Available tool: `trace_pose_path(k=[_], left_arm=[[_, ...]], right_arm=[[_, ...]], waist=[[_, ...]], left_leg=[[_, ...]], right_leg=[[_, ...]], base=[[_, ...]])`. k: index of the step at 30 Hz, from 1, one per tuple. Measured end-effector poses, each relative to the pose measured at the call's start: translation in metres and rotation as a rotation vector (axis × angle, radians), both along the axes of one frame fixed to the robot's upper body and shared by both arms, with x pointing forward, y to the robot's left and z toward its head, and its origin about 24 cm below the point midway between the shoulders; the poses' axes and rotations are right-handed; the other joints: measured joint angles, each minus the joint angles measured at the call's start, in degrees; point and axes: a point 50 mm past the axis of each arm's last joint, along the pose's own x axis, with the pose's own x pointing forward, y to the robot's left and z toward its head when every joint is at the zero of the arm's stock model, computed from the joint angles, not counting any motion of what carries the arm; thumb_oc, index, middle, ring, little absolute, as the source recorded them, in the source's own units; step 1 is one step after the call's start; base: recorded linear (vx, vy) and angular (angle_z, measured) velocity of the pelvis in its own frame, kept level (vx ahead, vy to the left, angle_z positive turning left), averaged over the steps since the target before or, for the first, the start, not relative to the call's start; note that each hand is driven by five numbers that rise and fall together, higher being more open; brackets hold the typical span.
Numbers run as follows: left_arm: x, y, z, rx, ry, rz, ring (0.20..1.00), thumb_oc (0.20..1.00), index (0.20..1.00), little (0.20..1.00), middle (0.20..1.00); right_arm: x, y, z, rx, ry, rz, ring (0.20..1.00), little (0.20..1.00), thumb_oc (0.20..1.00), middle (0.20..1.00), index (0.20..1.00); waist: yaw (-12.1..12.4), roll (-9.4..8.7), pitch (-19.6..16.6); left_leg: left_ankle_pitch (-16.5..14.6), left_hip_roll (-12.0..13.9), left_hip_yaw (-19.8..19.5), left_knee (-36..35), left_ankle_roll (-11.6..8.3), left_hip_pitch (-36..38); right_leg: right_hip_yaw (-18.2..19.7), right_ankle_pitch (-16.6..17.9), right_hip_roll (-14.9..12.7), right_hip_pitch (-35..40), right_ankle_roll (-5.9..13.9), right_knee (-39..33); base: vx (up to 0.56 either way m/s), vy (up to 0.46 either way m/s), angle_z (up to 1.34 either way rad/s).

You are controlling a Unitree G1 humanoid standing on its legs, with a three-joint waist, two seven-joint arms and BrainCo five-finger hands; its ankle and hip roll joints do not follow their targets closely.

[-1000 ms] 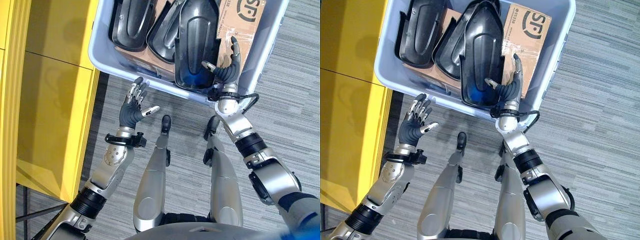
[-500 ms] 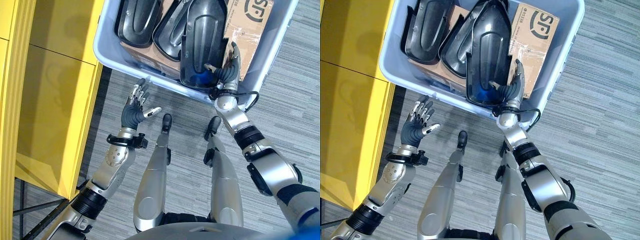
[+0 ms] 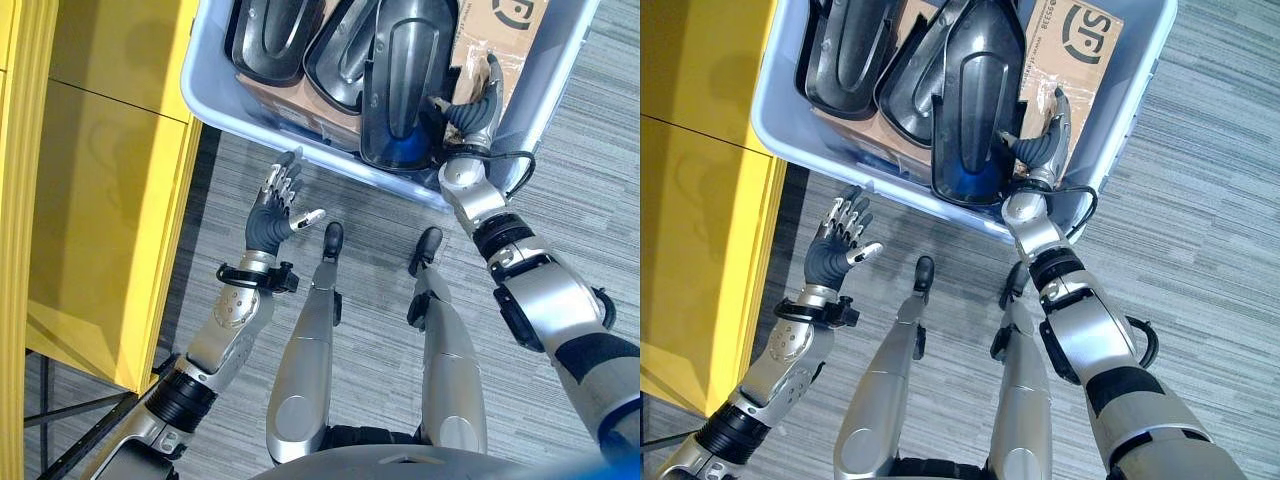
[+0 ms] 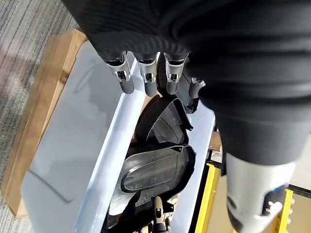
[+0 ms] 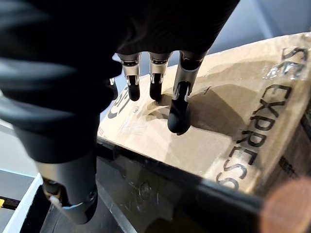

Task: Move parts from the plastic box to the shelf.

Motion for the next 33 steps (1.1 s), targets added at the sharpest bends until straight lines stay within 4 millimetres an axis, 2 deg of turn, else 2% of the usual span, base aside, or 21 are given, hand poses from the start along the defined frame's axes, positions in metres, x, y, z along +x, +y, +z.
trace_pose_path(k=[9,10,11,12,13,18,24,33], left_arm=[[0.000,0.000,0.000,0.001,0.000,-0.002,1.000,1.000,1.000,1.000,1.000],[0.000,0.000,0.000,0.001,0.000,-0.002,1.000,1.000,1.000,1.000,1.000],[0.000,-0.001,0.000,0.000,0.000,-0.002,1.000,1.000,1.000,1.000,1.000],[0.000,-0.001,0.000,-0.001,0.000,-0.003,1.000,1.000,1.000,1.000,1.000],[0.000,-0.001,0.000,-0.001,0.000,-0.003,1.000,1.000,1.000,1.000,1.000],[0.000,-0.001,0.000,-0.002,0.000,-0.003,1.000,1.000,1.000,1.000,1.000],[0.000,-0.001,0.000,-0.003,0.000,-0.004,1.000,1.000,1.000,1.000,1.000],[0.000,-0.002,0.000,-0.002,-0.001,-0.009,1.000,1.000,1.000,1.000,1.000]], right_arm=[[0.001,0.004,0.000,-0.050,0.014,0.009,1.000,1.000,1.000,1.000,1.000],[0.001,0.005,0.000,-0.058,0.014,0.012,0.580,0.580,0.580,0.580,0.580],[0.001,0.005,-0.001,-0.064,0.015,0.014,0.435,0.435,0.435,0.435,0.435],[0.001,0.006,-0.001,-0.067,0.015,0.015,0.347,0.347,0.347,0.347,0.347],[0.001,0.006,-0.001,-0.070,0.016,0.015,0.200,0.200,0.200,0.200,0.200],[0.002,0.004,-0.003,-0.091,0.032,0.007,0.200,0.200,0.200,0.200,0.200],[0.002,-0.006,-0.007,-0.112,0.062,-0.020,0.200,0.200,0.200,0.200,0.200],[0.001,-0.013,-0.018,-0.126,0.117,-0.023,0.200,0.200,0.200,0.200,0.200]], waist=[[0.1,0.15,-0.1],[0.0,0.18,-0.2],[0.0,0.21,-0.2],[0.0,0.24,-0.2],[0.0,0.28,-0.3],[0.1,0.73,-0.7],[0.5,2.37,-1.9],[0.8,2.30,-1.9]], left_leg=[[-0.2,0.0,-0.4,0.4,-0.48,-0.8],[-0.2,0.0,-0.4,0.4,-0.48,-0.9],[-0.2,0.0,-0.4,0.4,-0.49,-0.9],[-0.2,0.1,-0.4,0.4,-0.51,-0.9],[-0.2,0.1,-0.4,0.4,-0.56,-0.9],[0.2,0.1,-0.4,0.4,-0.45,-0.9],[0.2,0.0,-1.2,0.4,-0.44,-0.9],[0.6,0.0,-1.8,0.6,-0.59,0.3]], right_leg=[[0.0,-0.4,-0.1,-1.3,-0.55,1.5],[0.0,-0.4,-0.1,-1.3,-0.55,1.6],[0.0,-0.4,-0.1,-1.4,-0.56,1.6],[0.0,-0.4,-0.1,-1.4,-0.56,1.6],[0.0,-0.4,0.0,-1.4,-0.56,1.6],[0.0,-0.4,-0.1,-1.4,-0.56,1.6],[-1.0,-0.5,-0.2,-0.9,-0.93,1.7],[-1.5,-0.9,-0.3,0.2,-1.12,3.0]], base=[[0.00,0.000,0.00],[0.00,0.000,0.00],[0.00,0.000,0.00],[0.00,0.000,0.00],[0.00,0.000,0.00],[0.00,0.000,0.00],[0.00,0.000,0.06],[0.00,-0.001,0.03]])
